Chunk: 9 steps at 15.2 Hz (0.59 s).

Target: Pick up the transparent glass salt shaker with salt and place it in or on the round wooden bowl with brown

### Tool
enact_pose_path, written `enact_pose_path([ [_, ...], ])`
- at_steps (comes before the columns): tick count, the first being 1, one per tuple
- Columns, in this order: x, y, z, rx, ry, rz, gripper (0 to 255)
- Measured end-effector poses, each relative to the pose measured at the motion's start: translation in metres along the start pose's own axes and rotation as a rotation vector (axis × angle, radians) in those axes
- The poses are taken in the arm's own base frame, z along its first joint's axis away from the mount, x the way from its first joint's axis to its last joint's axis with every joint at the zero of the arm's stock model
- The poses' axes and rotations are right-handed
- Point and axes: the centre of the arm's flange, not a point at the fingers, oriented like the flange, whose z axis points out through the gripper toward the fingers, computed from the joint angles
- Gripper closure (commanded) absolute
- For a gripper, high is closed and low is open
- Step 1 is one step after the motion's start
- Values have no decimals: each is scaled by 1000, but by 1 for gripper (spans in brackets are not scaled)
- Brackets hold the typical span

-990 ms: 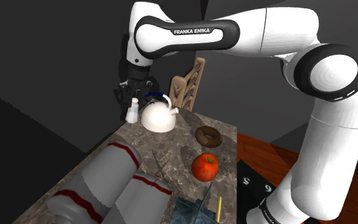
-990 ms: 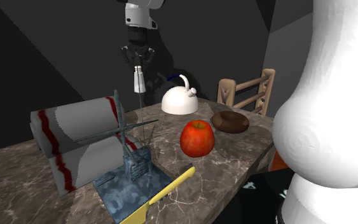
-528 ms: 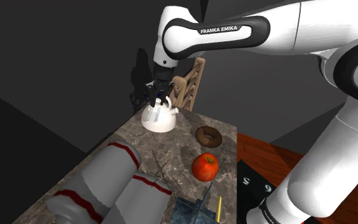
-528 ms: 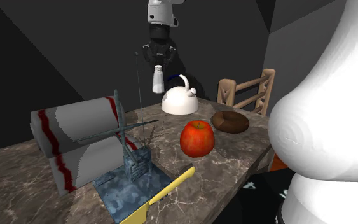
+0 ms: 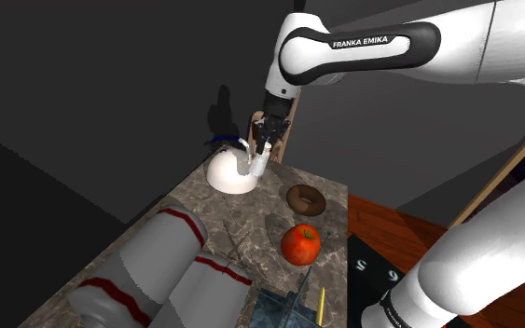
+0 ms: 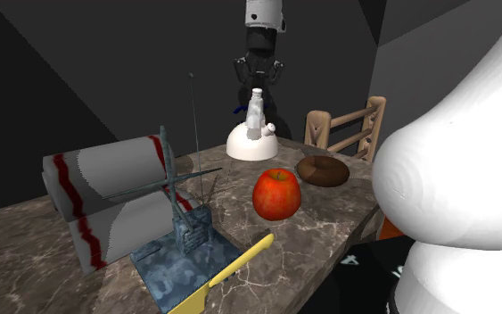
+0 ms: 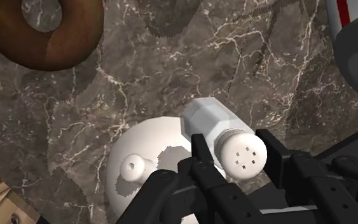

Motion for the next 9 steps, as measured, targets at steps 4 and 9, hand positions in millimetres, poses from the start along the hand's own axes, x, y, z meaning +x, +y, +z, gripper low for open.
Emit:
enact_pose_path([
  [4,-28,46,-11,0,0,0,255],
  [9,-61,101,-20,1,0,0,255],
])
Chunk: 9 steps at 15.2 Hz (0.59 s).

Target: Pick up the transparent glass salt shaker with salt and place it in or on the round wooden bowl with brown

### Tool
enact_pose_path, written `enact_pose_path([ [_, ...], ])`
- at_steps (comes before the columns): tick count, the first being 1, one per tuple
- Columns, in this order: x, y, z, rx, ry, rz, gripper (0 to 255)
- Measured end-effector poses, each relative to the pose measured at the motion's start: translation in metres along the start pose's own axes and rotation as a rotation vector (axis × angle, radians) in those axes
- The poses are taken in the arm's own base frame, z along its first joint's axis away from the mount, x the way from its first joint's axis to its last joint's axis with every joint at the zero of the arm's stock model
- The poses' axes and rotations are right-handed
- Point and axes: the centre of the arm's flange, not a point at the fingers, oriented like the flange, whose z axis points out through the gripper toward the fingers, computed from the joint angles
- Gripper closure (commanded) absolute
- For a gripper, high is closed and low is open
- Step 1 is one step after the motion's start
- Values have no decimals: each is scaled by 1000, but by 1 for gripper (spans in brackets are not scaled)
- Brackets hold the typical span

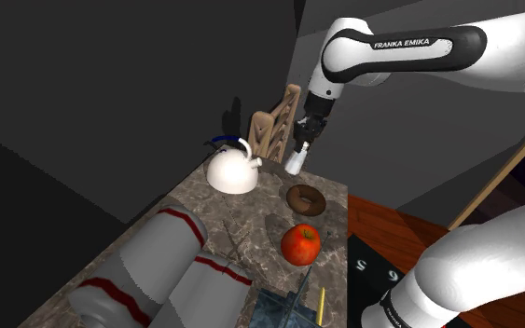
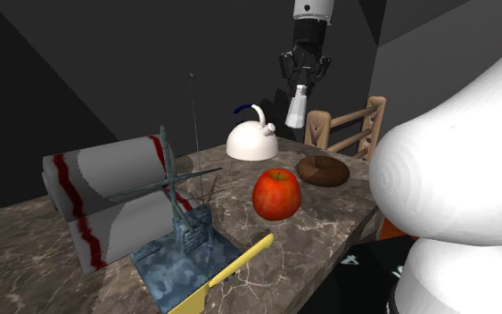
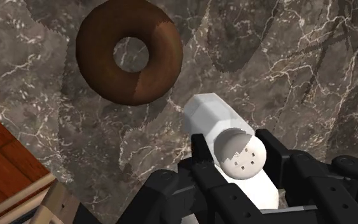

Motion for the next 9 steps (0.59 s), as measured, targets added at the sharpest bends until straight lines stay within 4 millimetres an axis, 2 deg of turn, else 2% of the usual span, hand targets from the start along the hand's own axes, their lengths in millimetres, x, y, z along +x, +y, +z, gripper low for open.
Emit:
enact_pose_path([
  [5,-35,58,-11,0,0,0,255],
  [9,-44,70,4,1,-1,-1,255],
])
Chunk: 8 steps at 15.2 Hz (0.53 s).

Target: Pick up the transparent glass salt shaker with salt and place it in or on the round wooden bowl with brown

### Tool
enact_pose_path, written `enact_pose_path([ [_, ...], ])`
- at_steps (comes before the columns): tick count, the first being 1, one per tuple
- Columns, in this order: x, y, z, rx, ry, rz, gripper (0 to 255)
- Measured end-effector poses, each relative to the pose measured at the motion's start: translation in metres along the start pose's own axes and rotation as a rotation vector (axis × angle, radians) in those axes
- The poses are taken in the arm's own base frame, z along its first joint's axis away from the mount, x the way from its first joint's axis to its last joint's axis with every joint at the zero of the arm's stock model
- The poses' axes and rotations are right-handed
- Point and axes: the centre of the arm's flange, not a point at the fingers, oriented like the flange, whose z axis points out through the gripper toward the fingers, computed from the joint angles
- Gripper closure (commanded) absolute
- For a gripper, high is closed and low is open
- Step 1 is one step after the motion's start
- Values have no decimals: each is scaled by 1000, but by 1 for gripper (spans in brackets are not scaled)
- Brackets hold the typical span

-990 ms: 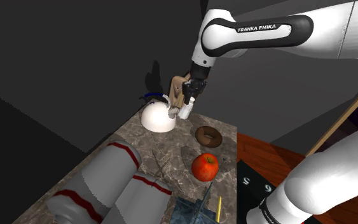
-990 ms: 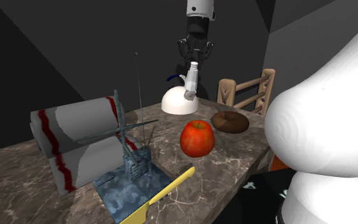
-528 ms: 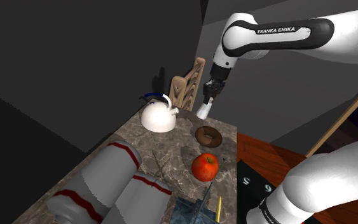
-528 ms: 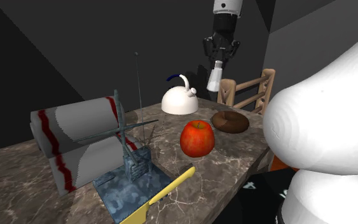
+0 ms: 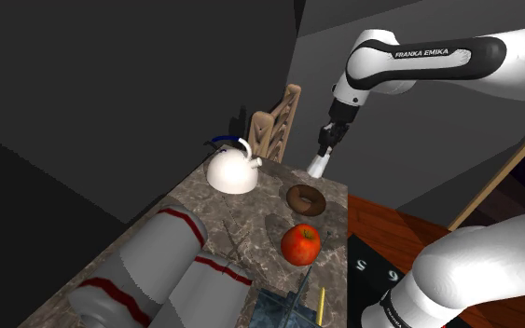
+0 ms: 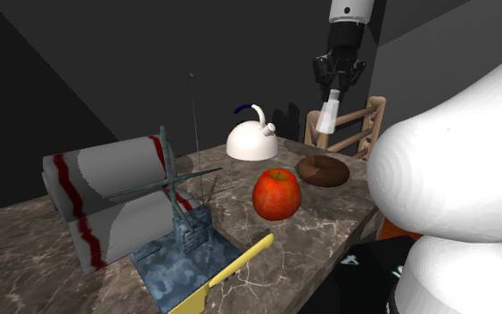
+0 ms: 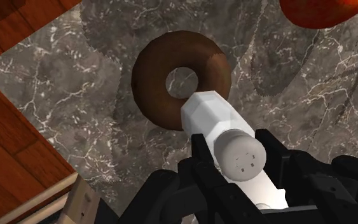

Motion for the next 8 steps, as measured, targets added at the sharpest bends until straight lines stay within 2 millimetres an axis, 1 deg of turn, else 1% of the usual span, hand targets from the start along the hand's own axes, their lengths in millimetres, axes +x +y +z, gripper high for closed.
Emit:
enact_pose_path([
  [8,0,4,42,0,0,0,255],
])
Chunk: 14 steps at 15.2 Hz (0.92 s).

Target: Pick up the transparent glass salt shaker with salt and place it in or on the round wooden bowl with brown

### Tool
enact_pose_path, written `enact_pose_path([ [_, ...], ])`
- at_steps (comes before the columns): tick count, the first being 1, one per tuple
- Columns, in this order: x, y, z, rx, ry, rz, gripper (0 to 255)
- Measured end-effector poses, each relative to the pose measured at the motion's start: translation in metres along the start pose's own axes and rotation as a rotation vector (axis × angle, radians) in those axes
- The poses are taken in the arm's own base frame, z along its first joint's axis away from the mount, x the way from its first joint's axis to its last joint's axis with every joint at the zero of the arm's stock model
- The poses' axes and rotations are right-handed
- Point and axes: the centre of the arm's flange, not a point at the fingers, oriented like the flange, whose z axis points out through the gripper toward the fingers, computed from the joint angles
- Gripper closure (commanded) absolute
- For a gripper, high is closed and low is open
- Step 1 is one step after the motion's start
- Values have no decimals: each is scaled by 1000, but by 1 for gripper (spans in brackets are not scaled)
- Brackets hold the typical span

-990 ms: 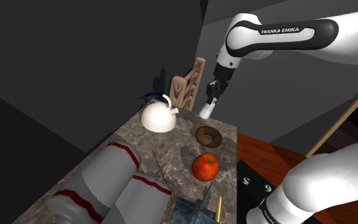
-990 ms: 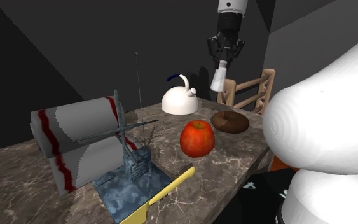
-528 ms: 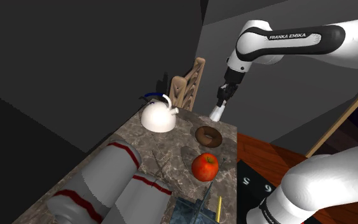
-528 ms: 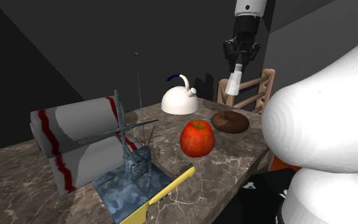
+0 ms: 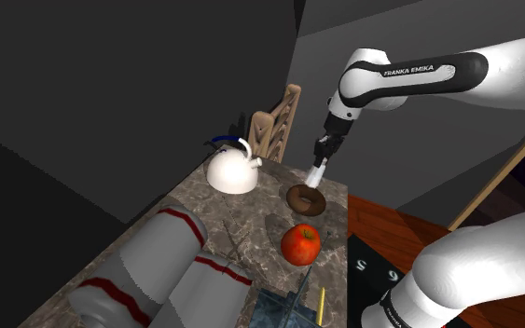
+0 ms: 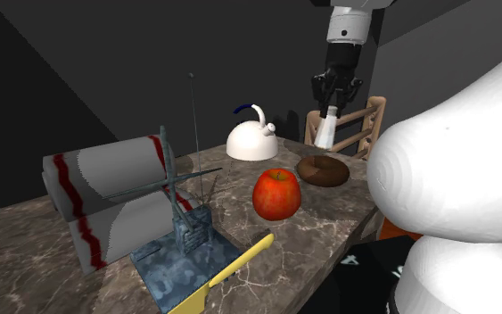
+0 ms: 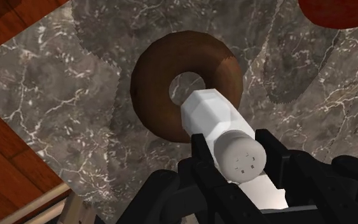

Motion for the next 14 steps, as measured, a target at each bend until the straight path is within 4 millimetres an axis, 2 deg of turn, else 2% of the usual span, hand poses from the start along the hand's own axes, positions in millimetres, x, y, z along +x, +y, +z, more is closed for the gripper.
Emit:
enact_pose_path([
  [8,0,3,43,0,0,0,255],
  [14,-1,4,50,0,0,0,255],
])
